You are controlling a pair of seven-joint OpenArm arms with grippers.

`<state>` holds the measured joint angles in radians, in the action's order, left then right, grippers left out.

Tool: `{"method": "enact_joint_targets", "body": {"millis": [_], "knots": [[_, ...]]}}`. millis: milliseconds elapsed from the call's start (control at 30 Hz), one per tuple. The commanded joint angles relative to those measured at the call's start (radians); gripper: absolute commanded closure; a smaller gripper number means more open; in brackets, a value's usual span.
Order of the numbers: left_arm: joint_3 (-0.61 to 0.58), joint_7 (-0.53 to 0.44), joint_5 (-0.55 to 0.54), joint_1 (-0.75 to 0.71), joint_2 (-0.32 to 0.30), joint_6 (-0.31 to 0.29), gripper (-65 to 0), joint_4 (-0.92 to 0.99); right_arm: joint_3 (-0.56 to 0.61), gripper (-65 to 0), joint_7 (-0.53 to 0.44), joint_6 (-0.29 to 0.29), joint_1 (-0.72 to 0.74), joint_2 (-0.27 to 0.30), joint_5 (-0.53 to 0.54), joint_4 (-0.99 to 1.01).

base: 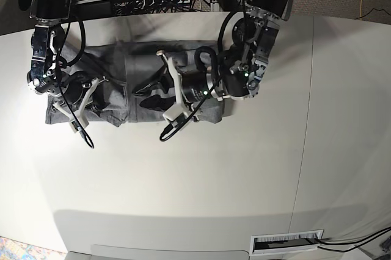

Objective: Fold the T-shirt properly
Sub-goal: 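Lower the folded end onto the strip and release with the left gripper, then grasp both ends of the halved shirt with both grippers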

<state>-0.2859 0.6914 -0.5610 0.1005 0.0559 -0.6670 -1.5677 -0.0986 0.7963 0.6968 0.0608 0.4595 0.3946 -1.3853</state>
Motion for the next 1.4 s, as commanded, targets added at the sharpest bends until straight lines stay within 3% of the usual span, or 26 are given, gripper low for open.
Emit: {"method": "enact_joint_targets", "body": {"millis": [0, 133, 333, 400, 500, 733, 900, 1000, 1133, 1233, 1267, 1367], "knots": [[0.002, -0.002, -0.022, 0.019, 0.01, -0.006, -22.1, -0.017, -0.005, 0.0, -0.014, 0.001, 0.017, 0.014, 0.016, -0.011], [0.003, 0.089, -0.014, 0.021, -0.011, -0.007, -20.0, -0.017, -0.005, 0.0, -0.013, 0.001, 0.017, 0.014, 0.015, -0.011], [0.003, 0.094, 0.07, 0.029, -0.111, -0.002, 0.0, -0.017, -0.005, 0.0, -0.009, 0.001, 0.017, 0.014, 0.016, -0.011], [0.003, 0.093, 0.089, 0.039, -0.149, 0.027, 0.0, -0.017, -0.005, 0.0, -0.009, 0.001, 0.017, 0.014, 0.016, -0.011], [0.003, 0.093, 0.09, 0.047, -0.192, 0.129, 0.0, -0.017, -0.005, 0.0, -0.009, 0.001, 0.017, 0.014, 0.017, -0.011], [0.002, 0.087, 0.187, 0.028, -0.225, 0.216, 0.0, 0.001, -0.005, 0.0, 0.019, 0.001, 0.017, 0.002, 0.043, -0.02], [0.002, 0.079, 0.204, -0.001, -0.225, 0.222, 0.0, 0.062, -0.007, 0.0, 0.054, 0.001, 0.017, 0.001, 0.078, -0.109], [0.002, 0.079, 0.274, -0.003, -0.23, 0.223, 0.0, 0.086, -0.015, 0.0, 0.126, 0.001, 0.017, 0.01, 0.102, -0.196], [0.002, 0.077, 0.28, -0.003, -0.276, 0.226, 0.0, 0.089, -0.078, 0.0, 0.264, 0.001, 0.017, 0.026, 0.168, -0.266], [0.002, 0.067, 0.277, -0.003, -0.32, 0.226, 0.0, 0.089, -0.158, 0.0, 0.296, 0.001, 0.017, 0.051, 0.245, -0.269], [0.002, 0.059, 0.277, -0.003, -0.334, 0.226, 0.0, 0.089, -0.181, -0.9, 0.311, 0.001, 0.016, 0.063, 0.27, -0.269], [0.002, 0.024, 0.277, -0.003, -0.363, 0.227, 0.0, 0.089, -0.239, -17.5, 0.366, 0.001, 0.01, 0.1, 0.326, -0.269]]}}
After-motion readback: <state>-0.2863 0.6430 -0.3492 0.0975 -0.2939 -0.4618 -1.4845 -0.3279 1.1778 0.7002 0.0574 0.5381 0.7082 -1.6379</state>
